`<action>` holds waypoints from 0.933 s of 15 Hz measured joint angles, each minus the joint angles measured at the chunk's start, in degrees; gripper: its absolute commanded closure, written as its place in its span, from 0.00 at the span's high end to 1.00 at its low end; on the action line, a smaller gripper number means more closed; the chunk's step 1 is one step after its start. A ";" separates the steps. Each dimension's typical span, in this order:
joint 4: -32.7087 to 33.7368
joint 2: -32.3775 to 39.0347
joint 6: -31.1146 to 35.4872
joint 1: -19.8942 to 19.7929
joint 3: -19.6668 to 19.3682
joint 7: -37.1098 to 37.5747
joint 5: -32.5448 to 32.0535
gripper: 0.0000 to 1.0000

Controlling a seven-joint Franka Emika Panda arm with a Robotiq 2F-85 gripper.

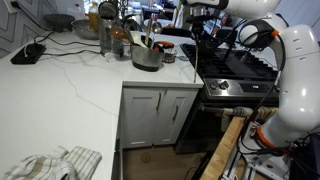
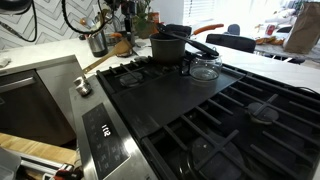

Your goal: Remove the wooden spatula from the silver tin and put it on the counter

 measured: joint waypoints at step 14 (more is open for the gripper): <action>13.06 12.77 -5.62 -5.24 -2.00 -5.02 14.61 0.01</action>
